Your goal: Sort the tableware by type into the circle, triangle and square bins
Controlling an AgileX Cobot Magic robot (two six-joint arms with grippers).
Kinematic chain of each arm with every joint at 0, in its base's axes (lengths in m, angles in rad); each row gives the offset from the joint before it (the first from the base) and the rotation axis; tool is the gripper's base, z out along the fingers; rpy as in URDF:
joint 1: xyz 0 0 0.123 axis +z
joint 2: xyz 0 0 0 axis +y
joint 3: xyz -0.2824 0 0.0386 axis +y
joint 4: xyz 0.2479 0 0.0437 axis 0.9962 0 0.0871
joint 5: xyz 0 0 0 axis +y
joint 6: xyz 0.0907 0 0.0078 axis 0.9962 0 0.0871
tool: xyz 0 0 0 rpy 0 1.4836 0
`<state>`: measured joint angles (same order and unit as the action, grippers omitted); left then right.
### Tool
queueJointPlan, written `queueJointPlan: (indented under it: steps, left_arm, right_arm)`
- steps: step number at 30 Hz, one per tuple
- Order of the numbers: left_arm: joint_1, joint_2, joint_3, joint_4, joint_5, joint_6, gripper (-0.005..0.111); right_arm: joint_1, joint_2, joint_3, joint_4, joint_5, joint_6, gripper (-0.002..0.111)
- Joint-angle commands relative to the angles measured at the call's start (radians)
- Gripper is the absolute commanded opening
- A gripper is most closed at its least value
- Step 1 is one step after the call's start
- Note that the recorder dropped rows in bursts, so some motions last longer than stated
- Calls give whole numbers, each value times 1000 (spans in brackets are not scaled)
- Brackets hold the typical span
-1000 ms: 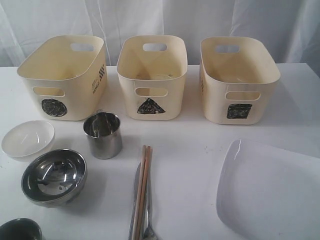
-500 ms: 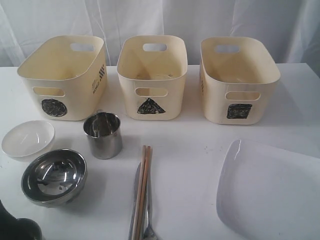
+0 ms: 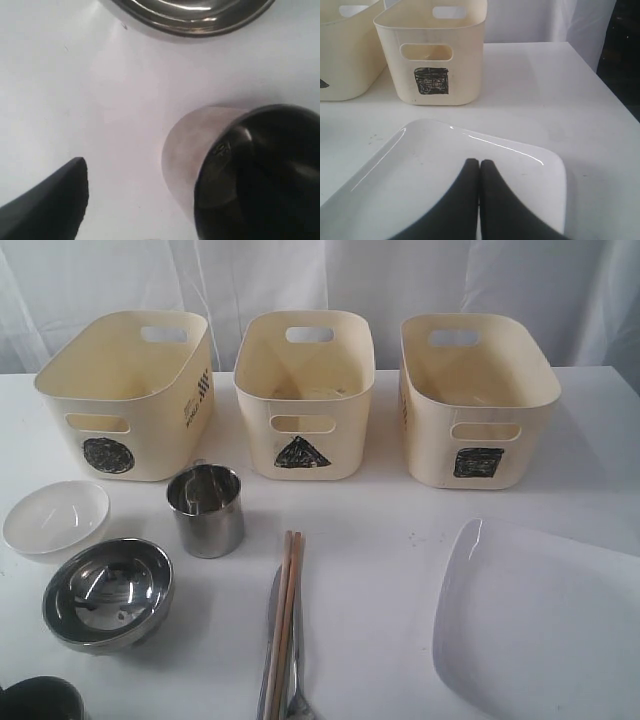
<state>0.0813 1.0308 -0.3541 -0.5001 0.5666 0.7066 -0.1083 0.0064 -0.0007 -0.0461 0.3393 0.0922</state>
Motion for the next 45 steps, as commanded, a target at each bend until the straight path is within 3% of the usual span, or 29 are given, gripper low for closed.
queueJointPlan:
  steps: [1,4,8,15,18,21,22,23,27,28,30,32,38,39,43,45]
  left_arm:
    - [-5,0,8,-19,6,32,71]
    - [-5,0,10,-21,10,55,61]
    - [-5,9,19,-54,8,107,63]
    - [-5,59,49,-299,-7,360,63]
    - [-5,61,49,-347,-24,393,46]
    - [-5,61,34,-350,-16,393,20]
    - [-5,61,19,-350,5,393,5]
    - [-5,61,-4,-347,32,393,0]
    - [-5,61,-104,-238,210,390,0]
    - [-5,61,-165,-205,301,388,0]
    - [-5,39,-269,-207,347,381,0]
    - [-5,3,-386,-228,166,337,0]
    - [-5,71,-613,-418,-794,311,0]
    - [-5,134,-667,-375,-817,284,0]
    - [-32,436,-930,38,-665,60,0]
    - [-52,573,-1048,119,-677,-19,0]
  right_arm:
    - [-2,-6,1,-3,-4,5,0]
    - [-2,-6,1,-3,-4,5,0]
    - [-2,-6,1,-3,-4,5,0]
    - [-2,-6,1,-3,-4,5,0]
    - [-2,-6,1,-3,-4,5,0]
    - [-2,-6,1,-3,-4,5,0]
    - [-2,-6,1,-3,-4,5,0]
    - [-2,-6,1,-3,-4,5,0]
    - [-2,-6,1,-3,-4,5,0]
    - [-2,-6,1,-3,-4,5,0]
    - [-2,-6,1,-3,-4,5,0]
    - [-2,-6,1,-3,-4,5,0]
    - [-2,-6,1,-3,-4,5,0]
    - [-2,-6,1,-3,-4,5,0]
    - [-2,-6,1,-3,-4,5,0]
    - [-2,-6,1,-3,-4,5,0]
